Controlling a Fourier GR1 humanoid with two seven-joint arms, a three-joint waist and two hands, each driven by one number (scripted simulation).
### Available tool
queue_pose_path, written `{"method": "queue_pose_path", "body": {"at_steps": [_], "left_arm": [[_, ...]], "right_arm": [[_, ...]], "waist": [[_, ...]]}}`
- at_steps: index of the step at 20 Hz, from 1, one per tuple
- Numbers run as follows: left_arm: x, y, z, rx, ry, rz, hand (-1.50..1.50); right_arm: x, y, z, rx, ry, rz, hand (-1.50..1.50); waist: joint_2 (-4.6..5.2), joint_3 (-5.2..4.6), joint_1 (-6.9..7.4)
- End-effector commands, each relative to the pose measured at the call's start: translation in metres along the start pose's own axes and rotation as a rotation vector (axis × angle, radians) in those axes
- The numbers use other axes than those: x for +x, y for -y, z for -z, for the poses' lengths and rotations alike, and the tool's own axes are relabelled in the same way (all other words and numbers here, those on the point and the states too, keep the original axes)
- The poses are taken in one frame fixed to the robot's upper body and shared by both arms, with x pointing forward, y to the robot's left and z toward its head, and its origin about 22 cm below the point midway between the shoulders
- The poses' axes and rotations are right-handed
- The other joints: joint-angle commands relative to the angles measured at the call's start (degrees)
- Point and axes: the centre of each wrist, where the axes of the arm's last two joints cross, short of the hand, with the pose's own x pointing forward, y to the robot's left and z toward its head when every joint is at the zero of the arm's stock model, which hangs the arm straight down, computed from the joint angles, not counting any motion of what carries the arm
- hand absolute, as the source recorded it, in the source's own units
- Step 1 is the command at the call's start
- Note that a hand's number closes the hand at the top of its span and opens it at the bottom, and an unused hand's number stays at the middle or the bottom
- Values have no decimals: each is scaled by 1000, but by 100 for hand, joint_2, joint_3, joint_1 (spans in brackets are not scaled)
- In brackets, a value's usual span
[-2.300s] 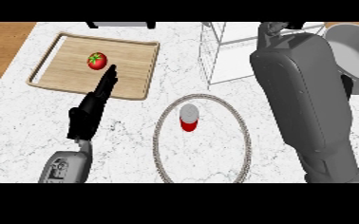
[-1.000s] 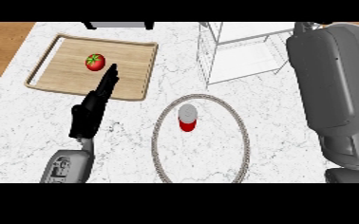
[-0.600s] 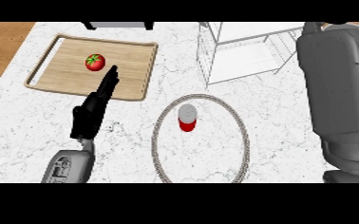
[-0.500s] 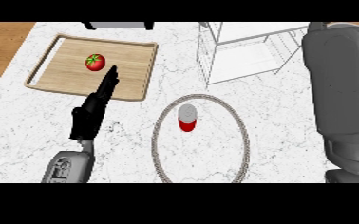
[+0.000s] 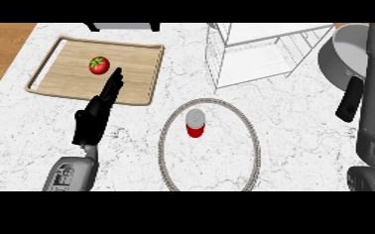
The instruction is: Pick the lemon from the placemat and place it in the tiered shelf
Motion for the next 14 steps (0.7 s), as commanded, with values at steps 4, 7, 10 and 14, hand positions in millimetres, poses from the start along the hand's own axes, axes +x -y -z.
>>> {"method": "queue_pose_path", "body": {"at_steps": [4,7,10,14], "left_arm": [[3,-4,-6,12,-9,0,0],[3,-1,-11,27,-3,5,0],[-4,-15,-19,27,-11,-12,0],[-1,-8,-17,28,-6,-1,0]], "right_arm": [[15,91,33,-120,-120,56,-150],[-10,126,41,-123,-261,-2,-150],[-21,173,49,-66,-294,-90,-150],[-27,237,45,-33,-288,-145,-150]], "waist": [[-39,2,-103],[-52,4,-153],[-40,5,-147],[-37,7,-169]]}}
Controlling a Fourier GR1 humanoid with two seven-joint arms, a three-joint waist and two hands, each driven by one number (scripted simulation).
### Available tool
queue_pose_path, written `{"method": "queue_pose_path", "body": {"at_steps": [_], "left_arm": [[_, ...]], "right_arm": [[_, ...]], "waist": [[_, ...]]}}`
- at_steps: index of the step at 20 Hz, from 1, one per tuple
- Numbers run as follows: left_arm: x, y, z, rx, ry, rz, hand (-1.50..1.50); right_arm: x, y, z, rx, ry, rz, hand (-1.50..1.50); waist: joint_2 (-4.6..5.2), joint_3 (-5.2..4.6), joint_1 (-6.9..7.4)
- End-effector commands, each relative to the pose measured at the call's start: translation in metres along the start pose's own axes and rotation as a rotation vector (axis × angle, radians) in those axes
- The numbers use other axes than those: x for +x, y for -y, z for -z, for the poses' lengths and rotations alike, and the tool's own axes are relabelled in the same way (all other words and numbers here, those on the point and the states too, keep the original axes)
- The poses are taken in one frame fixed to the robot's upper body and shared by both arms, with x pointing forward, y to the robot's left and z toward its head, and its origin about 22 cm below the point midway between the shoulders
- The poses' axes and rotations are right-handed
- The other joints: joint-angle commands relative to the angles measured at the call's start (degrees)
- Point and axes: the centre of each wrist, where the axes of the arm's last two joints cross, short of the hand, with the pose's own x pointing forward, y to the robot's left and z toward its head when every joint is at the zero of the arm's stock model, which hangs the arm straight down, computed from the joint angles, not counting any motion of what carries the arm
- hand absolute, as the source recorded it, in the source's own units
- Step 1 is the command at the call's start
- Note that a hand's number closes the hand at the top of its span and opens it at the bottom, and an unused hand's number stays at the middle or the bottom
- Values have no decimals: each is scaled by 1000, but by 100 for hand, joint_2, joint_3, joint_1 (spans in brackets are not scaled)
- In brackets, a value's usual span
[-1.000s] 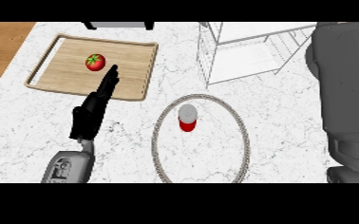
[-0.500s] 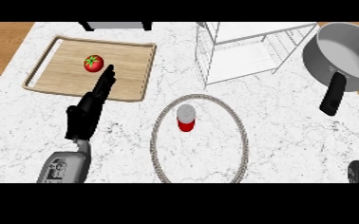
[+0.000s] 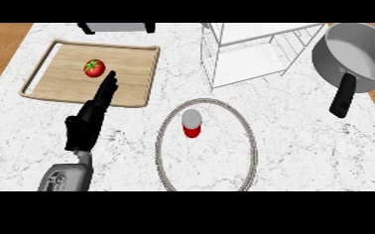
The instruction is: Pick the lemon from the placemat and place it in the tiered shelf
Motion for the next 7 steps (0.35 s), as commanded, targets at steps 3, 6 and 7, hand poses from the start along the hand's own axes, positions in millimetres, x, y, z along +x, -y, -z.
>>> {"method": "queue_pose_path", "body": {"at_steps": [3,6,7], "left_arm": [[4,-6,3,21,-8,5,0],[6,0,4,4,12,-3,0],[-13,2,2,-19,13,-10,0]], "right_arm": [[-32,91,3,57,17,-140,-150],[-34,137,6,64,1,-71,-150],[-59,128,8,91,-14,-87,-150]], "waist": [[5,7,-60],[12,2,3],[35,0,46]]}}
